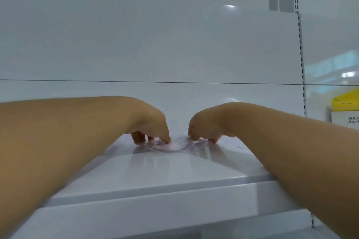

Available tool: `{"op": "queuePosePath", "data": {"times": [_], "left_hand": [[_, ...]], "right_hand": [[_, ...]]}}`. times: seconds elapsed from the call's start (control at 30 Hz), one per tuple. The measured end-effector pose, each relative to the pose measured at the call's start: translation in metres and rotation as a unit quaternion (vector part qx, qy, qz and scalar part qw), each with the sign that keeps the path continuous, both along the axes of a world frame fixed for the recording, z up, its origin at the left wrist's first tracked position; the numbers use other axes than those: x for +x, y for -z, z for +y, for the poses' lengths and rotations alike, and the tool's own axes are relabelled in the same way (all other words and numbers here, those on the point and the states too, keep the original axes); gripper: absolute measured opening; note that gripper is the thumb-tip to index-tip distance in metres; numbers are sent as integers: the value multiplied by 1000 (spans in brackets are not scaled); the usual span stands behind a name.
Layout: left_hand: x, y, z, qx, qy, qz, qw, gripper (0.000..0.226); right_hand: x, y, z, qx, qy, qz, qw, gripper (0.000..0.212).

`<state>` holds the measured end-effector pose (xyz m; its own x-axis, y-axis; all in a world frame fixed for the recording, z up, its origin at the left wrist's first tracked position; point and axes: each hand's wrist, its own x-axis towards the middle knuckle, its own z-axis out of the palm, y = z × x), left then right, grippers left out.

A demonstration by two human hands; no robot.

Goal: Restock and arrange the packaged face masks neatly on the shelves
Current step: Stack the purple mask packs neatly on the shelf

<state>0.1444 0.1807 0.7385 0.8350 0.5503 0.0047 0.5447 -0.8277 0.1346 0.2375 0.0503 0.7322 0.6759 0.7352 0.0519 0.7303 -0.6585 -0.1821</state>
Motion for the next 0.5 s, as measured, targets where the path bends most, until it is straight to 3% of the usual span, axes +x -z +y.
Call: {"op": "queuePosePath", "data": {"times": [0.13, 0.3, 0.43, 0.5], "left_hand": [[-6, 1, 6, -114, -15, -98, 988, 38], [2, 15, -3, -20, -25, -53, 998, 44], [4, 18, -6, -75, -16, -89, 993, 40], [3, 18, -7, -111, -14, -126, 986, 55]], "right_hand": [[-4, -4, 1, 115, -22, 70, 991, 35], [7, -5, -6, 68, 66, 32, 995, 35], [-2, -3, -13, 43, 38, 15, 998, 33], [-4, -2, -12, 54, 28, 21, 998, 33]]}}
